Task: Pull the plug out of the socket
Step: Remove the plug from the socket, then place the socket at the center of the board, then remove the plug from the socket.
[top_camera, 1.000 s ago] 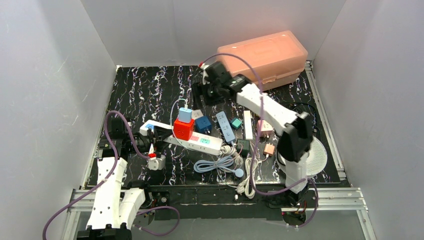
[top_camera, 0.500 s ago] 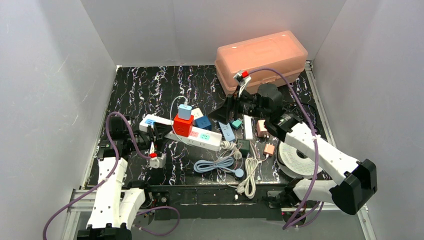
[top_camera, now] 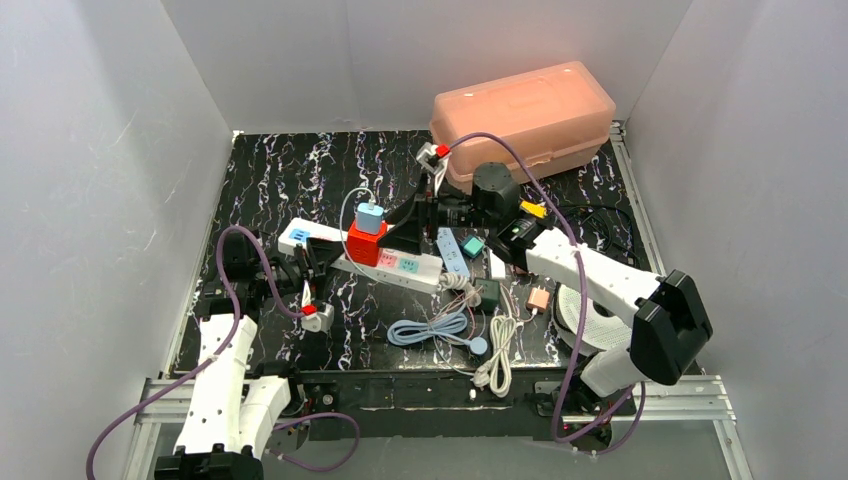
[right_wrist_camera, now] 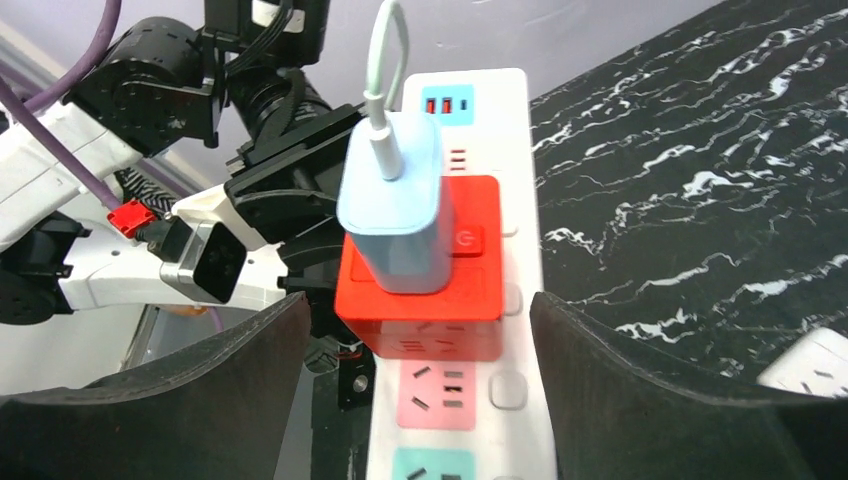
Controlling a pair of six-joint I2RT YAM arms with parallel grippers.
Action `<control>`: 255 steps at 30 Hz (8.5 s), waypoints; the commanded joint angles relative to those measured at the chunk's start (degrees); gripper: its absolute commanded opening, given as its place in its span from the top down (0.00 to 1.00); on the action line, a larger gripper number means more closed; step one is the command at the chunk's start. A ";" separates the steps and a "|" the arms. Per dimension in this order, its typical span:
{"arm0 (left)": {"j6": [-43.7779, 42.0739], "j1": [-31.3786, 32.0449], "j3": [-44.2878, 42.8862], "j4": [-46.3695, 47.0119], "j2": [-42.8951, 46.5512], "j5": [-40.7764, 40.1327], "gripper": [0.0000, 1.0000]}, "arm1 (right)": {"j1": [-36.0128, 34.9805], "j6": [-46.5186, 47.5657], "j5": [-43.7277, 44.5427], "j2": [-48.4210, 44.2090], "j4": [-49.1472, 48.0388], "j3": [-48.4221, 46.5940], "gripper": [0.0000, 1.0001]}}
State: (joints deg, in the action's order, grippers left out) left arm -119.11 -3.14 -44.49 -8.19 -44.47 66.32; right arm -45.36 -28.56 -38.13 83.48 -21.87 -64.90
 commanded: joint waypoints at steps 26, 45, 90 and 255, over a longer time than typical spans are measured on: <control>2.07 1.59 -0.42 19.61 -0.02 4.04 1.00 | -9.96 13.67 7.92 7.44 3.13 -10.76 0.48; 4.94 1.97 0.34 20.31 0.78 2.75 1.00 | -7.87 15.80 4.17 -2.38 3.34 -5.66 0.19; 16.76 4.84 -0.24 29.25 1.28 -0.13 1.00 | -9.83 12.11 3.47 9.01 -6.22 -10.33 0.31; 98.46 14.09 -29.10 -14.74 -14.45 12.31 0.02 | -14.58 18.29 2.78 -4.25 19.30 -6.09 0.99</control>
State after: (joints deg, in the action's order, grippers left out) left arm -17.32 8.29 -72.51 -19.46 -59.72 76.47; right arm -60.36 -10.11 -34.96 79.46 0.40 -66.54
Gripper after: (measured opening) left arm 0.981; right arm 0.708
